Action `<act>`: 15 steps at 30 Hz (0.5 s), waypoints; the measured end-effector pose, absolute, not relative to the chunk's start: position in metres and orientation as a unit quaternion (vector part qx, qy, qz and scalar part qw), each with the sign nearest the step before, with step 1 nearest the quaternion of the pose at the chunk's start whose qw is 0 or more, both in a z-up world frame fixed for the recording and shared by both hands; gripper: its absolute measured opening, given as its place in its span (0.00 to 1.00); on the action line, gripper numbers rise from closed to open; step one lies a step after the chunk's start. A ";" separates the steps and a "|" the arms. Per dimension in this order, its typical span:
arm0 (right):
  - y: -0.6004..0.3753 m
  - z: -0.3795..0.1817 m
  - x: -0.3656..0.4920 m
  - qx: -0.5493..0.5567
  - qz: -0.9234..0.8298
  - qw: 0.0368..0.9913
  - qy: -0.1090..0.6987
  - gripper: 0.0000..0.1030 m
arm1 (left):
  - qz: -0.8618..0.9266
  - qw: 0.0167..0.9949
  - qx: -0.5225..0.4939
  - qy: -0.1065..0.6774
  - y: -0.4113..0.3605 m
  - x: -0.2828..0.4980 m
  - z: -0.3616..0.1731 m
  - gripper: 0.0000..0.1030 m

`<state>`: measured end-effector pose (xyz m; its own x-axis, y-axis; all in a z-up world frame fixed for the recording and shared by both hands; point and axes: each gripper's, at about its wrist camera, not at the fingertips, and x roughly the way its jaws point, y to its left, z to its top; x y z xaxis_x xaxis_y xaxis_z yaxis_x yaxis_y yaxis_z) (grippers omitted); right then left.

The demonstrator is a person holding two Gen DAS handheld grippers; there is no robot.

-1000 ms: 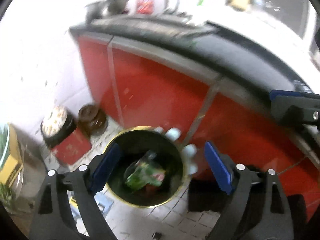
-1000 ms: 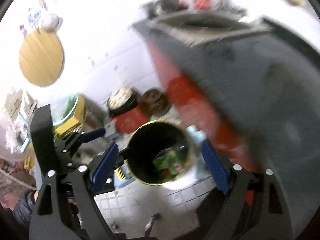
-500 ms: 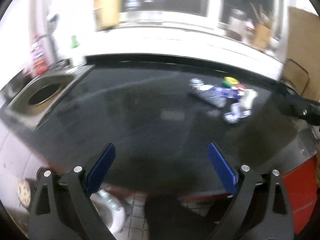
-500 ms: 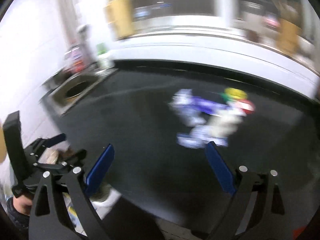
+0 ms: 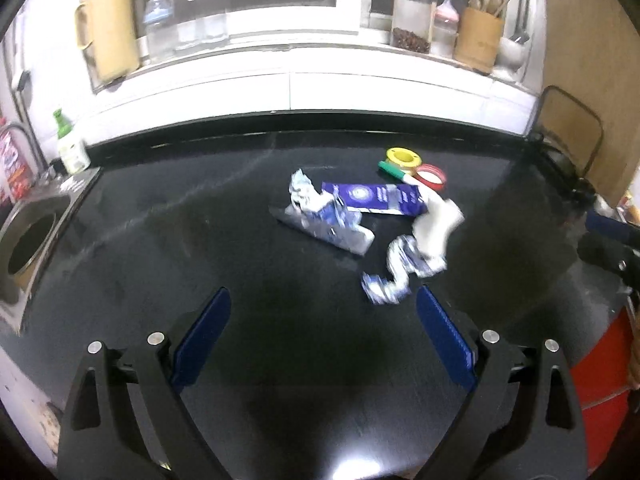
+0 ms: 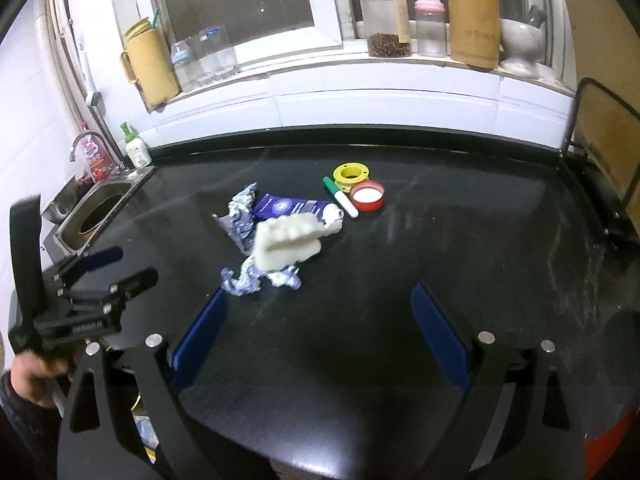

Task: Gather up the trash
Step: 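Grasp the crumpled foil wrapper with the left tool while the right tool grasps the red tape roll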

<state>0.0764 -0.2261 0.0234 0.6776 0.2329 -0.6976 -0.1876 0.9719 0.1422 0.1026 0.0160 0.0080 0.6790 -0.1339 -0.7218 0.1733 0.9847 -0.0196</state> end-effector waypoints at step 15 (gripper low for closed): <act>-0.253 -0.048 0.267 0.028 0.083 0.877 0.472 0.82 | -0.026 0.883 0.019 0.468 0.016 0.297 -0.042 0.88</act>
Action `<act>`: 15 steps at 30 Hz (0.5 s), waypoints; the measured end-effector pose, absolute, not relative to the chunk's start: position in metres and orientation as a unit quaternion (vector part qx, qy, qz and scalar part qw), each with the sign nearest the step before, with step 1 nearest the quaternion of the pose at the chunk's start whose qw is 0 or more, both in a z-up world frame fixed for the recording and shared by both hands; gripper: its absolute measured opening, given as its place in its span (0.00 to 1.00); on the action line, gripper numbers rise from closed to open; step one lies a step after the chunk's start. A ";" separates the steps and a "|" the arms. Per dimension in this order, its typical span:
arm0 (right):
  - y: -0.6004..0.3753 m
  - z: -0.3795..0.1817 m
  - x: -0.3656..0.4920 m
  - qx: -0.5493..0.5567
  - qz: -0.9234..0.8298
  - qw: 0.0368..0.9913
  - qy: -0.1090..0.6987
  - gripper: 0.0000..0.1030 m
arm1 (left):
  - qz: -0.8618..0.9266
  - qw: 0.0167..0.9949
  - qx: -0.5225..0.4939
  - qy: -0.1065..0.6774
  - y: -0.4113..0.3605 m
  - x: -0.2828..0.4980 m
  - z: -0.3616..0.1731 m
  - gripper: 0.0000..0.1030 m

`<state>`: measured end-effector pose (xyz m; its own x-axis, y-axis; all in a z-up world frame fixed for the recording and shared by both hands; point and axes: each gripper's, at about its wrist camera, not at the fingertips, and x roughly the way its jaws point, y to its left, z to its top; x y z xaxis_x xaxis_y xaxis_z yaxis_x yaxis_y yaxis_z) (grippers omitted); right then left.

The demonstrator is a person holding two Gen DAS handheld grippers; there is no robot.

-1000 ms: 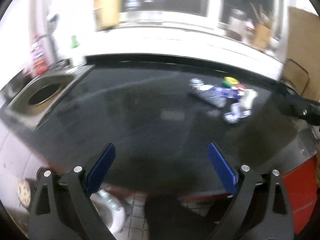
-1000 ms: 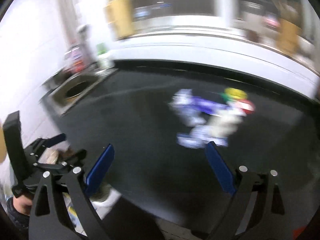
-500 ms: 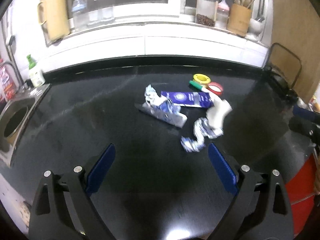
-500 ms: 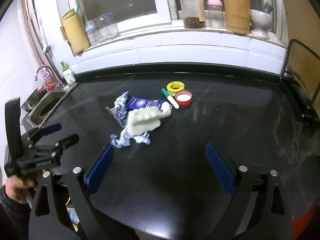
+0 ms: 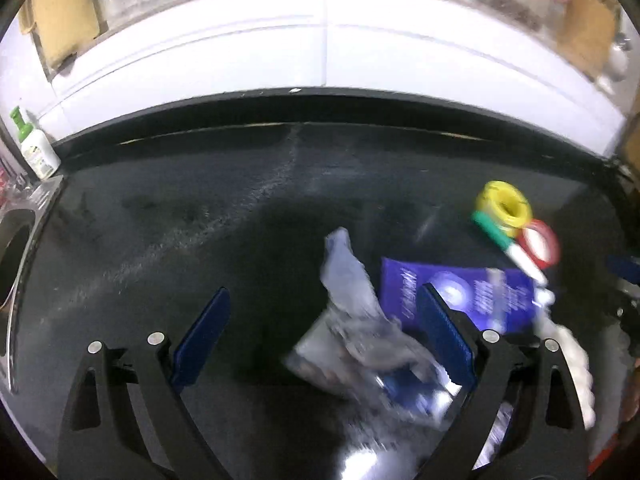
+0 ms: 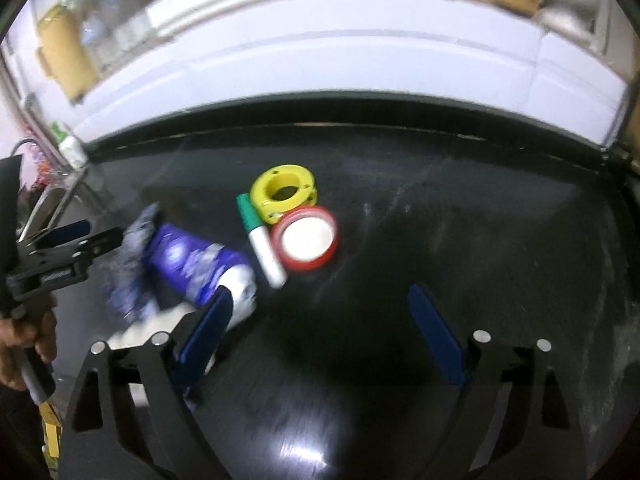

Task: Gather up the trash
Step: 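Grasp the crumpled foil wrapper with the left tool while the right tool grasps the red tape roll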

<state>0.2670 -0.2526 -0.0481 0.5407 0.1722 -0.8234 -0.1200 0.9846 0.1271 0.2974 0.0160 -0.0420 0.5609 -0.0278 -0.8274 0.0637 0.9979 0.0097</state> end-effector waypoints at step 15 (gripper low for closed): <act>-0.234 -0.083 0.327 -0.003 0.088 0.866 0.493 0.48 | -0.064 0.875 0.019 0.479 0.007 0.331 -0.069 0.20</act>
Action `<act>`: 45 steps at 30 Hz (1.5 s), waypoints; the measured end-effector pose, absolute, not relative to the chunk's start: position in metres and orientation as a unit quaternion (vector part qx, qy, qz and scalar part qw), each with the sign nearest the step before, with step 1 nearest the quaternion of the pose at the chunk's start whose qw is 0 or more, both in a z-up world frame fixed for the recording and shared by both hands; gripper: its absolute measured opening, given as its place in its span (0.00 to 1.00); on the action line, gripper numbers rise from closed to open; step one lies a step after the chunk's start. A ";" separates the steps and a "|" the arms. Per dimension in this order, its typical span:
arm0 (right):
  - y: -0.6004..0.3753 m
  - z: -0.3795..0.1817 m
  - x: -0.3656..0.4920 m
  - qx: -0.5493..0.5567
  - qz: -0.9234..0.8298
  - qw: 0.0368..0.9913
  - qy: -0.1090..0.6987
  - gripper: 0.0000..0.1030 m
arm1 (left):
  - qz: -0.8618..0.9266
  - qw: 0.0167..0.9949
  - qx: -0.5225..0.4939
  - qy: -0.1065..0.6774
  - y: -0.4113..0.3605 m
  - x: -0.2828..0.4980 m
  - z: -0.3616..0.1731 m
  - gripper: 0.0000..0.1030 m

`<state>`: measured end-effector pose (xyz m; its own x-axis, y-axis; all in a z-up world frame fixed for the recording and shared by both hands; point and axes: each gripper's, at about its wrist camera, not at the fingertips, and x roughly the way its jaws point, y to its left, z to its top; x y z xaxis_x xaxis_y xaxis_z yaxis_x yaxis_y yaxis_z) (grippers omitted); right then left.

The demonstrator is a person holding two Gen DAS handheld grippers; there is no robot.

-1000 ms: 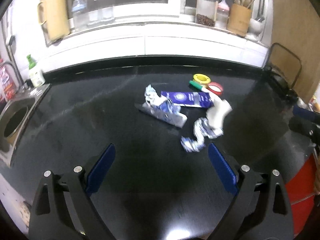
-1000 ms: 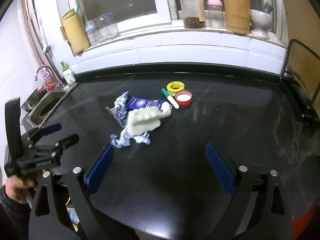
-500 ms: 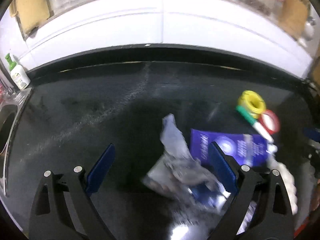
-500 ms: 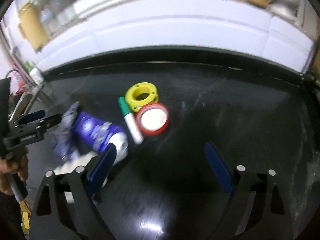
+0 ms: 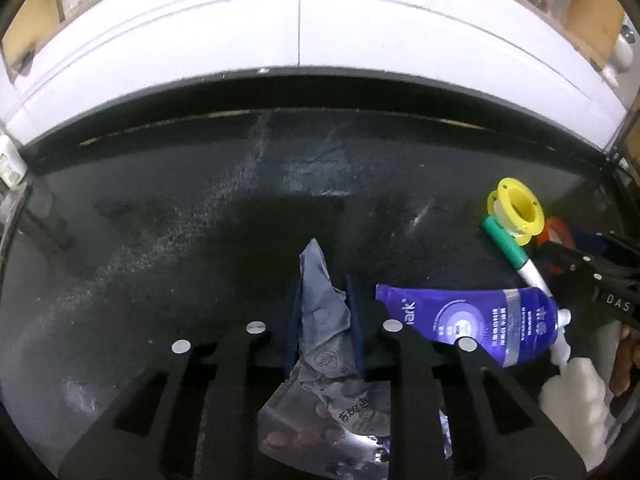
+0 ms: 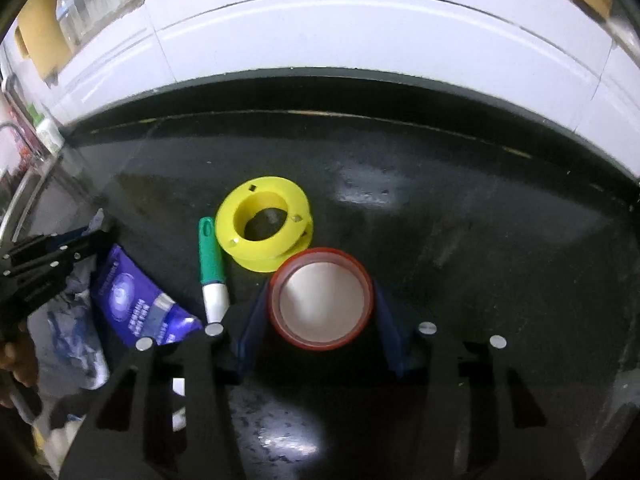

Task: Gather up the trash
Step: 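Grasp the crumpled foil wrapper with the left tool while the right tool grasps the red tape roll, then carry both items over the floor bin and open both tools to drop them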

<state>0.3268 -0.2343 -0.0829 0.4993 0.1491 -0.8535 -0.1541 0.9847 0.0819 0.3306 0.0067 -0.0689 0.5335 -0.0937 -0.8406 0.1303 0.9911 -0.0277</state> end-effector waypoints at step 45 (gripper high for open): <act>0.121 -0.041 -0.001 -0.119 0.415 0.789 0.436 0.48 | 0.181 0.879 -0.104 0.429 0.272 -0.113 -0.057 0.19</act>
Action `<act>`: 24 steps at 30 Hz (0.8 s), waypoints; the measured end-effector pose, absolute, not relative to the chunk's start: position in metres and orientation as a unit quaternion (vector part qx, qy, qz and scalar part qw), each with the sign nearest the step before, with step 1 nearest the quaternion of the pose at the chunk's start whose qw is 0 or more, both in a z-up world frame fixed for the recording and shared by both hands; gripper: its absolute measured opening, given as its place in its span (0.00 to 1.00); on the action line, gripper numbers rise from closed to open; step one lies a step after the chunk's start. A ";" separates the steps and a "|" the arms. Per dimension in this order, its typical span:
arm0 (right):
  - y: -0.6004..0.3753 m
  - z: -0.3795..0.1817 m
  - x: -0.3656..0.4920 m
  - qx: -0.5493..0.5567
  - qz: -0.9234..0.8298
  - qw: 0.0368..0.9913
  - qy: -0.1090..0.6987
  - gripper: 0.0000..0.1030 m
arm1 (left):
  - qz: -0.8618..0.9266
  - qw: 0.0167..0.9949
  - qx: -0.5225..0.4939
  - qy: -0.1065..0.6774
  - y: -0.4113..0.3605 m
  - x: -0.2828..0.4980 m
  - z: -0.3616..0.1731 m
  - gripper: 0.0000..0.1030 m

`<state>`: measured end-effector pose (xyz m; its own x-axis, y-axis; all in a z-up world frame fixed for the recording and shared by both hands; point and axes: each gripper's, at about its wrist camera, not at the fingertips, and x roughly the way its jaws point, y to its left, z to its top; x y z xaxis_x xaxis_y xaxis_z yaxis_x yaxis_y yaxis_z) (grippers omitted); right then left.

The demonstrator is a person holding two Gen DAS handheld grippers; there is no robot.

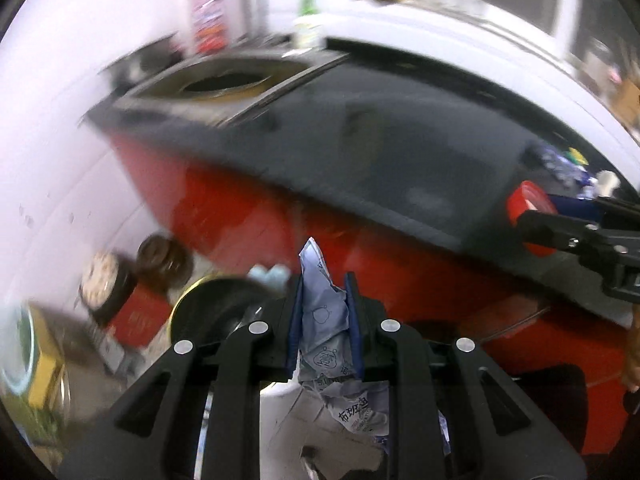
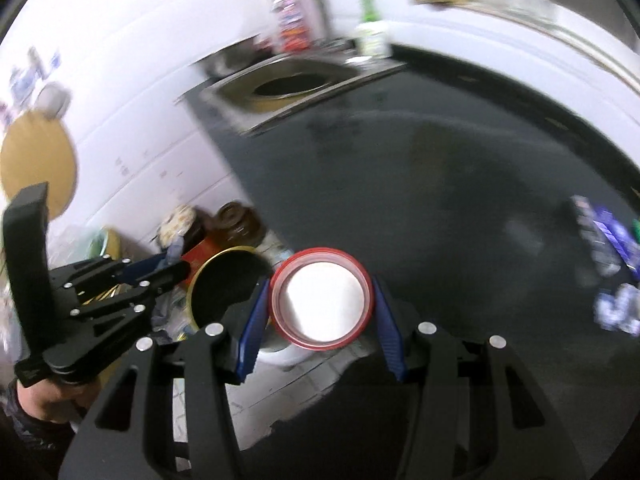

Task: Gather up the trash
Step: 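Carry both items over the floor bin and open both tools to drop them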

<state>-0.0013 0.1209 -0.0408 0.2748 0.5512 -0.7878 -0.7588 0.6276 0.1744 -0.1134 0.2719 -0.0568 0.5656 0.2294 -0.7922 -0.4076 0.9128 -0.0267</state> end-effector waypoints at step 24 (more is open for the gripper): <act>0.342 -0.172 -0.055 -0.168 0.516 0.662 0.516 0.49 | 0.277 0.831 -0.220 0.430 0.424 -0.161 -0.181 0.19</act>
